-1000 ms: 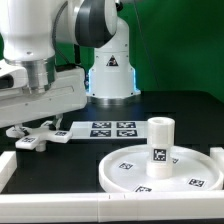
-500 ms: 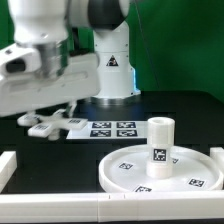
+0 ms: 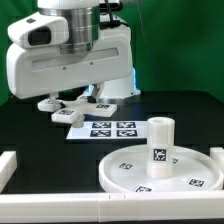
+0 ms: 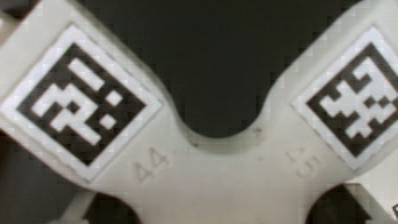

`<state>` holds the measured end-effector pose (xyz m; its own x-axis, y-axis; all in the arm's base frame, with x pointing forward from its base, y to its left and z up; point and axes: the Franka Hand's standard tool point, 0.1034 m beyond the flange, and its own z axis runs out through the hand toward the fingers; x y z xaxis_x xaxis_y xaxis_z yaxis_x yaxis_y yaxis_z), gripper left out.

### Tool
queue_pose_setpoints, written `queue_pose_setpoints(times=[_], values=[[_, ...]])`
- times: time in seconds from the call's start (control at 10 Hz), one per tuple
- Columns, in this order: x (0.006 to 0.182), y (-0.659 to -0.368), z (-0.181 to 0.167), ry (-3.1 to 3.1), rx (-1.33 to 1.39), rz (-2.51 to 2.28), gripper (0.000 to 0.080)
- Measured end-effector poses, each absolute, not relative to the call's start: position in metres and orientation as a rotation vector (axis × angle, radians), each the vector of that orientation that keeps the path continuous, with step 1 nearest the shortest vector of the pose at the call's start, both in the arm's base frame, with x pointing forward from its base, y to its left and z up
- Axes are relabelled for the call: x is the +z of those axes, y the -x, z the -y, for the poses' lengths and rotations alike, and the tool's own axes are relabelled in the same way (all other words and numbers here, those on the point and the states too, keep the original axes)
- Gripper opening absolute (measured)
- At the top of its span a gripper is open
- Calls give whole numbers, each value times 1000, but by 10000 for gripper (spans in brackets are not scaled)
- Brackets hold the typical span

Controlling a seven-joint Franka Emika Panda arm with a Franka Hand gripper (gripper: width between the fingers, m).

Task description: Assemble round table

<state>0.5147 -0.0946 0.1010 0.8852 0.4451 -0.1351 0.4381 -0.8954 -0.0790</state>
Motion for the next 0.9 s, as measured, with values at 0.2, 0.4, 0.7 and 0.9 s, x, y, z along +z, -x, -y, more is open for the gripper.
queue_pose_setpoints(times=[0.2,0.4,0.7,0.9], values=[[103,-515,88,3008,244,669,449],[114,-523,51,3000,235,672,449],[133,-556,-9,2992,196,765,449],[128,-552,-2,2992,203,746,449]])
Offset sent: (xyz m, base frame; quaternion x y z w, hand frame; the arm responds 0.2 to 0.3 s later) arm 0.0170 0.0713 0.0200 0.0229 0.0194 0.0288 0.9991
